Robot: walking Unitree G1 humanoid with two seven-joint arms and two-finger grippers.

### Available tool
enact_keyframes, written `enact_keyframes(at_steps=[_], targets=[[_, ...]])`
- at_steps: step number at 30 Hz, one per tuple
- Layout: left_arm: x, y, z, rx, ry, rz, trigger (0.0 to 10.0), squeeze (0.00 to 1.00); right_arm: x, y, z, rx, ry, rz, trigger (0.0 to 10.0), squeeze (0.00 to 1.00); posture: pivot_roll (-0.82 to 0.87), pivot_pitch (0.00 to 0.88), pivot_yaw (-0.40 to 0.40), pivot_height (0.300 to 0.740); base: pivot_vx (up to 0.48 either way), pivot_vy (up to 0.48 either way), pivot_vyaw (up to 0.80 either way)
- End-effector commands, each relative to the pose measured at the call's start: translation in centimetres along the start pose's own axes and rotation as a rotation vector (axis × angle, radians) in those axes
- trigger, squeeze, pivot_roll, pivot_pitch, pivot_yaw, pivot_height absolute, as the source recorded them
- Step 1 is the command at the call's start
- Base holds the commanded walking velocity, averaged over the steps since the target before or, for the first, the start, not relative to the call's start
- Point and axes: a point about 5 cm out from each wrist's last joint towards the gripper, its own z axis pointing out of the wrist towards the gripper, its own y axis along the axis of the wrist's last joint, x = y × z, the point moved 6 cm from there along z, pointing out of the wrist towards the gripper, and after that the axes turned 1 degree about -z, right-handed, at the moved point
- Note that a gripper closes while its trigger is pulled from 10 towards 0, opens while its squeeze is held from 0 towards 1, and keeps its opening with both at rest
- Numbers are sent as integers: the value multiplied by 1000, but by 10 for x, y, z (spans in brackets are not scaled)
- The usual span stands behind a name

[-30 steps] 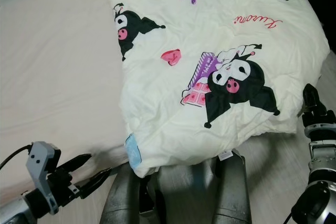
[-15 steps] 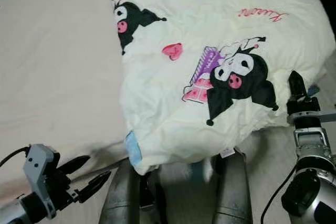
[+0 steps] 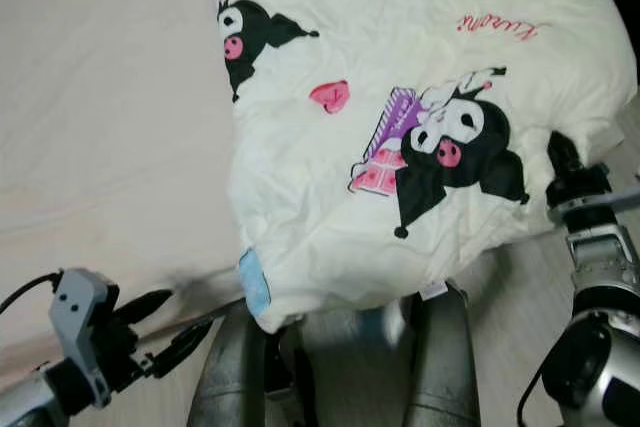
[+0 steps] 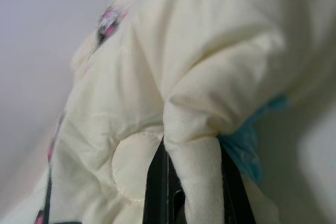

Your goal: Clean up the room

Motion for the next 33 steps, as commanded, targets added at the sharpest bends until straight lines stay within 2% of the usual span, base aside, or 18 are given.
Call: enact_keyframes(at_steps=[1,2,3,5,6,7,8,9,14,16,18,20,21,23,24,27,31,33], targets=[[1,-15,-4,54,16,-13,10000,0,9,-4,4,48,56,-73,0,0,88,468,172,577,0,0,0],[1,-15,-4,54,16,-13,10000,0,9,-4,4,48,56,-73,0,0,88,468,172,577,0,0,0],[4,-16,1,47,18,-14,10000,0,53,-37,28,355,280,-536,0,0,49,442,164,577,0,0,0],[4,-16,1,47,18,-14,10000,0,53,-37,28,355,280,-536,0,0,49,442,164,577,0,0,0],[5,-15,4,40,16,-14,10000,0,69,-54,34,479,390,-762,0,0,46,440,162,577,0,0,0],[5,-15,4,40,16,-14,10000,0,69,-54,34,479,390,-762,0,0,46,440,162,577,0,0,0],[5,-15,7,32,13,-17,10000,0,80,-63,37,554,472,-931,0,0,36,436,158,577,0,0,0],[4,-16,11,27,10,-20,10000,0,86,-66,39,590,524,-1027,0,0,23,426,150,577,0,0,0],[0,-17,18,16,-1,-31,10000,0,93,-55,36,615,595,-1079,0,0,9,419,137,577,0,0,0],[-2,-18,22,10,-8,-38,10000,0,87,-42,30,656,603,-1150,0,0,-1,417,131,577,0,0,0],[-2,-18,22,10,-8,-38,10000,0,87,-42,30,656,603,-1150,0,0,-1,417,131,577,0,0,0],[-3,-22,25,9,-14,-47,10000,0,75,-4,34,634,515,-1305,0,0,-37,408,124,577,0,0,0],[-4,-23,28,7,-21,-51,10000,0,75,21,41,580,461,-1399,0,0,-47,405,123,577,0,0,0],[-6,-24,31,3,-28,-53,10000,0,77,45,49,518,410,-1495,0,0,-47,405,123,577,0,0,0],[-7,-23,34,-2,-33,-56,10000,0,86,60,58,427,375,-1493,0,0,-61,400,119,577,0,0,0],[-8,-23,39,-8,-41,-59,10000,0,97,81,69,317,316,-1480,0,0,-68,396,114,577,0,0,0],[-10,-23,42,-13,-52,-64,10000,0,107,111,74,230,257,-1424,0,0,-71,392,112,577,0,0,0],[-11,-26,41,-8,-57,-72,10000,0,123,131,76,169,283,-1254,0,0,-74,391,107,577,0,0,0]])
